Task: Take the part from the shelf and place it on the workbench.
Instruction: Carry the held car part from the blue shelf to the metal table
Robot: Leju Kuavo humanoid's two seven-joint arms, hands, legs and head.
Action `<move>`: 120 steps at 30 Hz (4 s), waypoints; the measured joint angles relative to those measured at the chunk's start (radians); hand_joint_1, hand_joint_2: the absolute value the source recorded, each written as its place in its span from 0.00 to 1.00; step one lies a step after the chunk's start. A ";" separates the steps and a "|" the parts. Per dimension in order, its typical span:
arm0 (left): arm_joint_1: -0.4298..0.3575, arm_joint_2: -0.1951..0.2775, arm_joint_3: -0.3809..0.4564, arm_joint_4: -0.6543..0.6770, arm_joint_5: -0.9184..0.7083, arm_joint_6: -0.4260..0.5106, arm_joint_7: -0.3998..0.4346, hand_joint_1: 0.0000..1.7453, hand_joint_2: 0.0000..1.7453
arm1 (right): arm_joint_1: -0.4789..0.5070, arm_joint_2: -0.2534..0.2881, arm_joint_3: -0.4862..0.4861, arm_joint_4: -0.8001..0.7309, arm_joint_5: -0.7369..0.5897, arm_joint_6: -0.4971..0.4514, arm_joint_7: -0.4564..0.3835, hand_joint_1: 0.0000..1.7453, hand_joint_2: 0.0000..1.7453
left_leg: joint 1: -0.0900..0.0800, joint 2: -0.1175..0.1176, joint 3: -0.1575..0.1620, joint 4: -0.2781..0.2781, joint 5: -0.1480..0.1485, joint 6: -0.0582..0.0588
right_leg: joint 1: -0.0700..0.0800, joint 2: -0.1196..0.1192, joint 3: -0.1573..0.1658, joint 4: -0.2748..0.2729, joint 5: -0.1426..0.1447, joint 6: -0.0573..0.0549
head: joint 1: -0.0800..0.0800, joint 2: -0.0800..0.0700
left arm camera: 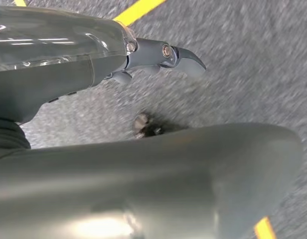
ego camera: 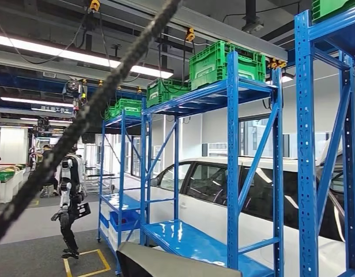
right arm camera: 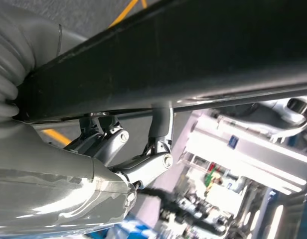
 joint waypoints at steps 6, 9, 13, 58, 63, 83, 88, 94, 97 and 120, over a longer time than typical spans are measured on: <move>-0.002 -0.009 -0.006 0.000 0.012 0.000 0.005 0.00 1.00 | 0.004 0.019 0.025 -0.044 -0.028 0.005 0.017 1.00 1.00 | -0.003 0.080 -0.100 0.238 -0.129 -0.022 | -0.006 -0.063 0.004 -0.021 0.004 -0.015 | 0.000 0.000; 0.000 -0.012 -0.009 0.000 0.014 -0.001 0.008 0.00 1.00 | 0.010 0.022 0.038 -0.047 -0.030 0.004 0.019 1.00 1.00 | 0.000 0.091 -0.054 0.176 -0.081 -0.026 | -0.006 -0.092 0.004 -0.020 0.003 -0.013 | 0.000 0.000; -0.005 -0.015 -0.010 0.000 0.016 -0.001 0.008 0.00 1.00 | 0.007 0.028 0.049 -0.055 -0.031 -0.002 0.019 1.00 1.00 | -0.013 0.144 0.038 -0.004 -0.028 -0.014 | 0.003 -0.122 0.001 -0.013 -0.001 0.005 | 0.000 0.000; 0.003 -0.036 -0.029 0.001 0.029 -0.001 0.012 0.00 1.00 | 0.047 0.035 0.075 -0.059 -0.049 -0.015 0.007 1.00 1.00 | -0.022 0.014 0.018 -0.008 0.001 0.025 | 0.009 0.006 0.009 0.013 -0.004 -0.023 | 0.004 0.000; 0.009 -0.036 -0.031 0.001 0.031 0.000 0.014 0.00 1.00 | 0.048 0.041 0.080 -0.065 -0.052 -0.014 0.005 1.00 1.00 | -0.018 0.018 -0.005 0.012 -0.013 0.004 | 0.003 -0.026 0.028 -0.039 0.007 -0.023 | 0.006 0.000; 0.002 -0.029 -0.049 0.002 0.042 0.003 0.019 0.00 1.00 | 0.068 0.040 0.098 -0.066 -0.066 -0.014 0.007 1.00 1.00 | -0.013 0.074 0.011 -0.005 -0.002 0.025 | -0.008 -0.061 -0.082 0.258 -0.162 0.028 | 0.005 0.000; 0.002 -0.028 -0.052 0.001 0.045 0.002 0.014 0.00 1.00 | 0.068 0.039 0.098 -0.068 -0.067 -0.014 0.006 1.00 1.00 | -0.024 0.021 0.012 -0.004 0.002 0.027 | 0.008 -0.004 0.002 0.044 -0.019 -0.018 | 0.006 0.000; 0.007 -0.027 -0.056 0.002 0.044 0.000 0.012 0.00 1.00 | 0.065 0.046 0.098 -0.070 -0.069 -0.014 0.004 1.00 1.00 | -0.019 0.026 -0.013 0.022 -0.015 0.002 | 0.006 -0.027 0.038 -0.042 0.003 -0.025 | 0.007 0.000; 0.001 -0.025 -0.057 0.002 0.044 0.000 0.012 0.00 1.00 | 0.068 0.048 0.099 -0.069 -0.069 -0.014 0.003 1.00 1.00 | -0.008 0.073 -0.084 0.183 -0.097 -0.015 | 0.003 -0.060 0.042 -0.052 0.004 -0.024 | 0.008 0.000; 0.005 -0.016 -0.071 0.002 0.048 -0.006 0.011 0.00 1.00 | 0.068 0.052 0.107 -0.069 -0.086 -0.003 -0.001 1.00 1.00 | -0.019 0.007 0.010 -0.005 0.003 0.019 | 0.013 0.009 0.011 0.010 -0.001 -0.026 | 0.007 0.000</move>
